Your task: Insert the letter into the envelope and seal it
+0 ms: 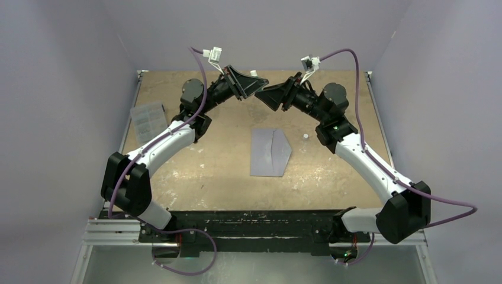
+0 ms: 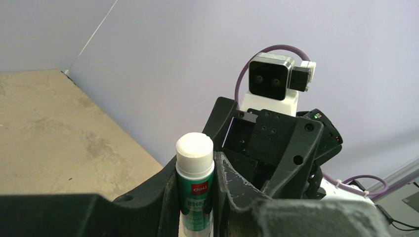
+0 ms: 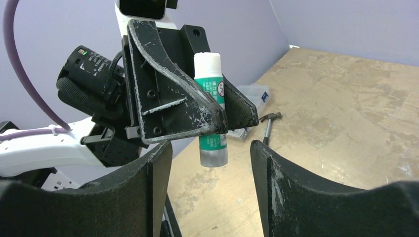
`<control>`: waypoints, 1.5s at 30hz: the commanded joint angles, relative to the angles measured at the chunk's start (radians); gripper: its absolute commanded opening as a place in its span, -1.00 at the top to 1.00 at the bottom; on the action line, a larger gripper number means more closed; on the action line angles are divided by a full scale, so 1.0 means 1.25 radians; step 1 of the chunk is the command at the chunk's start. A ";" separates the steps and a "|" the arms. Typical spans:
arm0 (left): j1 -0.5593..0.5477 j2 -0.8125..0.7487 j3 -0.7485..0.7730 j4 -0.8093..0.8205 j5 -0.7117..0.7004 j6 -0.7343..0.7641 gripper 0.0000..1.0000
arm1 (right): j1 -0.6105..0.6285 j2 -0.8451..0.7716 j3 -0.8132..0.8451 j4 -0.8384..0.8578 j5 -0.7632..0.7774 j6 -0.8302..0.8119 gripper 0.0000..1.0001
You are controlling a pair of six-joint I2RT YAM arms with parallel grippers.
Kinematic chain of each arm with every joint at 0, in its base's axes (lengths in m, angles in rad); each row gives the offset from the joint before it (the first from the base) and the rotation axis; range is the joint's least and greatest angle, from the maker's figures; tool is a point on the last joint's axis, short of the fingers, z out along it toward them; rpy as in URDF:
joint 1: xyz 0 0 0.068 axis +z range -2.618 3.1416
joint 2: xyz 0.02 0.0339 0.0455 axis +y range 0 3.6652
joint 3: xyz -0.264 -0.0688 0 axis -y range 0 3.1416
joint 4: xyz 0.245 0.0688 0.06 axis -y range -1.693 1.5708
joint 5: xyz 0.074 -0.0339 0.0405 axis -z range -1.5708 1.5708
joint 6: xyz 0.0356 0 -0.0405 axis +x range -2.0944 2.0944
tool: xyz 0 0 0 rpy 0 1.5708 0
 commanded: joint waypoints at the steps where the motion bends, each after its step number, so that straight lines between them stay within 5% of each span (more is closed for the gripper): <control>1: 0.004 -0.002 0.035 0.053 0.015 -0.018 1.00 | 0.003 -0.006 -0.002 0.042 -0.027 -0.003 -0.18; 9: 0.006 0.001 0.029 0.069 0.021 -0.032 1.00 | 0.004 0.018 0.013 0.063 -0.069 0.005 0.26; 15: 0.012 0.004 0.029 0.083 0.020 -0.043 1.00 | 0.004 0.026 0.009 0.073 -0.085 0.015 0.05; 18: 0.017 0.005 0.029 0.090 0.025 -0.045 1.00 | 0.004 0.019 0.005 0.085 -0.067 0.019 0.34; 22: 0.017 0.010 0.027 0.114 0.047 -0.060 1.00 | 0.004 0.020 0.002 0.128 -0.071 0.041 0.44; 27: 0.024 0.014 0.037 0.128 0.081 -0.058 1.00 | 0.003 0.022 -0.011 0.199 -0.130 0.095 0.96; 31: 0.047 0.031 0.076 0.196 0.219 -0.033 1.00 | -0.009 0.035 -0.024 0.353 -0.232 0.232 1.00; 35: 0.079 0.035 0.068 0.388 0.304 -0.037 1.00 | -0.017 0.071 -0.064 0.702 -0.259 0.513 1.00; 40: 0.095 0.051 0.086 0.565 0.284 -0.111 1.00 | -0.019 0.160 -0.070 1.101 -0.169 0.829 1.00; 45: 0.095 0.054 0.087 0.651 0.252 -0.156 1.00 | -0.018 0.209 -0.064 1.249 -0.025 0.979 1.00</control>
